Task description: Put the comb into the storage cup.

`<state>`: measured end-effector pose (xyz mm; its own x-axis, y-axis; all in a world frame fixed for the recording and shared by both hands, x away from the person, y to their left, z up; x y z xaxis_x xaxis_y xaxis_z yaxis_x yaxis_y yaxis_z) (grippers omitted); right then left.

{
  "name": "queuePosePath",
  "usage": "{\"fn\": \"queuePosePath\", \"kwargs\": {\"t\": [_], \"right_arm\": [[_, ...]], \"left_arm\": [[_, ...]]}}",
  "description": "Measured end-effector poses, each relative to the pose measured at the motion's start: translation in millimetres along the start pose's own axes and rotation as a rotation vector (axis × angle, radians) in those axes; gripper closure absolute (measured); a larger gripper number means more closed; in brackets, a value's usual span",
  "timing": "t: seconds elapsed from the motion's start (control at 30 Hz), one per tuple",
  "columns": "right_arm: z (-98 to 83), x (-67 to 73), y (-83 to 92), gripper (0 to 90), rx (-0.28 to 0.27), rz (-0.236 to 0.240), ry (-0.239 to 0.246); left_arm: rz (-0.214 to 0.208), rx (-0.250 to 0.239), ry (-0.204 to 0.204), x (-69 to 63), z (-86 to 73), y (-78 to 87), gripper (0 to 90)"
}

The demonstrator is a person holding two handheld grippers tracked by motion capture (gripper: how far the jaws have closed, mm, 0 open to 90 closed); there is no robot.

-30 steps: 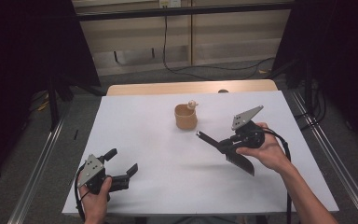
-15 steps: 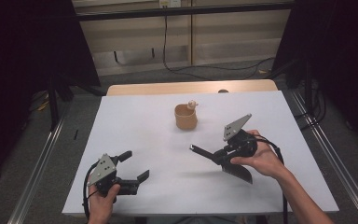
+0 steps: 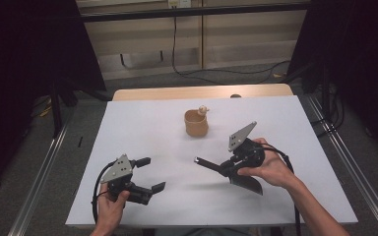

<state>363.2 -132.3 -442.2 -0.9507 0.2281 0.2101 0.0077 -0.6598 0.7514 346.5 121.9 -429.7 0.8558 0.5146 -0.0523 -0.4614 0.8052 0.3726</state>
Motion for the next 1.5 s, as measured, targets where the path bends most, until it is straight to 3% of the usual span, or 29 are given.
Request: {"fn": "queuePosePath", "kwargs": {"t": [0.1, 0.13, 0.23, 0.37, 0.5, 0.57, 0.63, 0.77, 0.9, 0.97, 1.23, 1.5], "right_arm": [[1.3, 1.9, -0.7, 72.8, 0.013, 0.013, 0.008], [2.1, 2.4, -0.9, 72.8, 0.014, 0.015, 0.009], [4.9, 4.2, -1.3, 72.8, 0.019, 0.021, 0.019], [6.2, 6.0, -4.3, 72.8, 0.031, 0.032, 0.027], [6.4, 6.7, -7.0, 72.8, 0.043, 0.037, 0.028], [6.5, 7.8, -7.8, 72.8, 0.049, 0.043, 0.033], [6.4, 7.0, -8.4, 72.8, 0.058, 0.036, 0.030], [5.5, 6.0, -9.8, 72.8, 0.084, 0.033, 0.028], [6.3, 8.9, -10.7, 72.8, 0.089, 0.047, 0.036], [5.4, 9.2, -12.1, 72.8, 0.100, 0.054, 0.041], [2.8, 5.7, -14.7, 72.8, 0.163, 0.070, 0.022], [1.2, -1.3, -22.4, 72.8, 0.211, 0.090, 0.001]], "left_arm": [[-0.043, 0.015, -0.022, -6.0, 4.7, -1.8, 1.9], [-0.051, 0.039, -0.053, -9.1, 6.5, -3.5, 1.5], [-0.109, 0.077, -0.067, -17.3, 11.6, -7.4, 2.0], [-0.141, 0.148, -0.108, -25.1, 18.1, -13.3, 2.8], [-0.201, 0.193, -0.117, -31.4, 23.6, -21.2, 3.7], [-0.197, 0.206, -0.129, -31.8, 24.7, -26.0, 4.1], [-0.194, 0.208, -0.110, -34.3, 26.6, -31.6, 4.1], [-0.224, 0.253, -0.200, -43.2, 28.5, -40.2, 4.0], [-0.186, 0.267, -0.208, -41.9, 30.8, -51.9, 3.5], [-0.215, 0.284, -0.234, -42.6, 28.1, -55.4, 3.6], [-0.191, 0.331, -0.303, -34.1, 21.4, -64.6, 6.4], [-0.206, 0.377, -0.372, -35.9, 15.6, -75.4, 12.1]]}}
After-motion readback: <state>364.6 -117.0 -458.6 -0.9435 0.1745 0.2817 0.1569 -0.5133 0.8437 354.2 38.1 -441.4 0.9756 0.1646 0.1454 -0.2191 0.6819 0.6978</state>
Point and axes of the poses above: each handheld gripper's, and its own axes: y roughly backward along the jaws, z roughly out of its top, x roughly to its left, the point moved 8 cm from there along -y, roughly forward along the jaws, and after that the axes turned 4 degrees about z, right-handed, at the moved point
